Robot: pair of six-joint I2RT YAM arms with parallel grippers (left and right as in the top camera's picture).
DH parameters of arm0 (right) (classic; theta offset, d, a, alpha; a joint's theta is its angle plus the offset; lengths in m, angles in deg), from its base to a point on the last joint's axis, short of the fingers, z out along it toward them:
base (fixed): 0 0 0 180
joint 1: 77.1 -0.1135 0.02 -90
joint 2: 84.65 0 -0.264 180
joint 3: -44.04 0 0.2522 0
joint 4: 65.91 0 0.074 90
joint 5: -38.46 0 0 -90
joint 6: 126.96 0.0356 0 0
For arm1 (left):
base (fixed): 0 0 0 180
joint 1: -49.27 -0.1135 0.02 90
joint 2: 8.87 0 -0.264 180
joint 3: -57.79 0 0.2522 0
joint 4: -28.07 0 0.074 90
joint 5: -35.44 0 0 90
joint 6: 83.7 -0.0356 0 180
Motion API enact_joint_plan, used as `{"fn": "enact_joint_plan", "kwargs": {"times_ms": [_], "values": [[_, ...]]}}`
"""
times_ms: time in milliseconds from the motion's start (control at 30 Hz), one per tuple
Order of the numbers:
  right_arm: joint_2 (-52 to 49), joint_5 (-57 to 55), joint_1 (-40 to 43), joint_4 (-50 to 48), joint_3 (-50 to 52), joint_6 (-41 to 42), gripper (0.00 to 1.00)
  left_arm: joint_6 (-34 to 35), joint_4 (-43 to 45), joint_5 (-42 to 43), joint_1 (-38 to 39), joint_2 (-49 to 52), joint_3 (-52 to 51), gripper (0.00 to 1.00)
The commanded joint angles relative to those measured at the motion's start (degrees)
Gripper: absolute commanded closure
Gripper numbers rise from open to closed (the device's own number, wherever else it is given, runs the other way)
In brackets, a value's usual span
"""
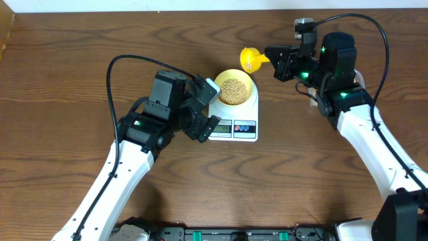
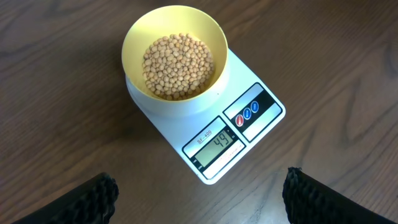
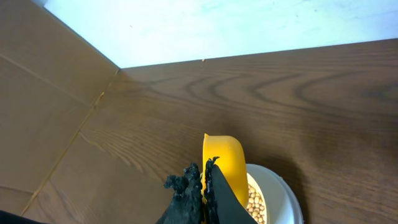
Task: Scoop item into bowl and weigh 50g on scale
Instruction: 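Tilt the scoop over the bowl to add a few soybeans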
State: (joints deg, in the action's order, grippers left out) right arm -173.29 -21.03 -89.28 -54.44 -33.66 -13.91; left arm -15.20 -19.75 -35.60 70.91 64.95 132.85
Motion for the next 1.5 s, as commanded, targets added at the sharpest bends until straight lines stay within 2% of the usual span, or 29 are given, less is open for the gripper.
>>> {"fn": "enact_joint_plan", "kwargs": {"times_ms": [0, 500, 1033, 1467], "values": [[1.3, -1.0, 0.2, -0.2, -0.1, 0.5, 0.99, -1.0, 0.0, 0.0, 0.1, -0.8, -0.4, 0.13], [1.3, -1.9, 0.2, -0.1, -0.1, 0.4, 0.99, -1.0, 0.0, 0.0, 0.1, -0.8, -0.4, 0.13], [0.9, -1.8, -0.3, 0.4, 0.0, -7.6, 0.99, -1.0, 0.0, 0.0, 0.1, -0.8, -0.4, 0.13], [-0.3, -1.4, -6.2, 1.9, 0.0, -27.9, 0.99, -1.0, 0.0, 0.0, 0.1, -0.8, -0.4, 0.13]]}}
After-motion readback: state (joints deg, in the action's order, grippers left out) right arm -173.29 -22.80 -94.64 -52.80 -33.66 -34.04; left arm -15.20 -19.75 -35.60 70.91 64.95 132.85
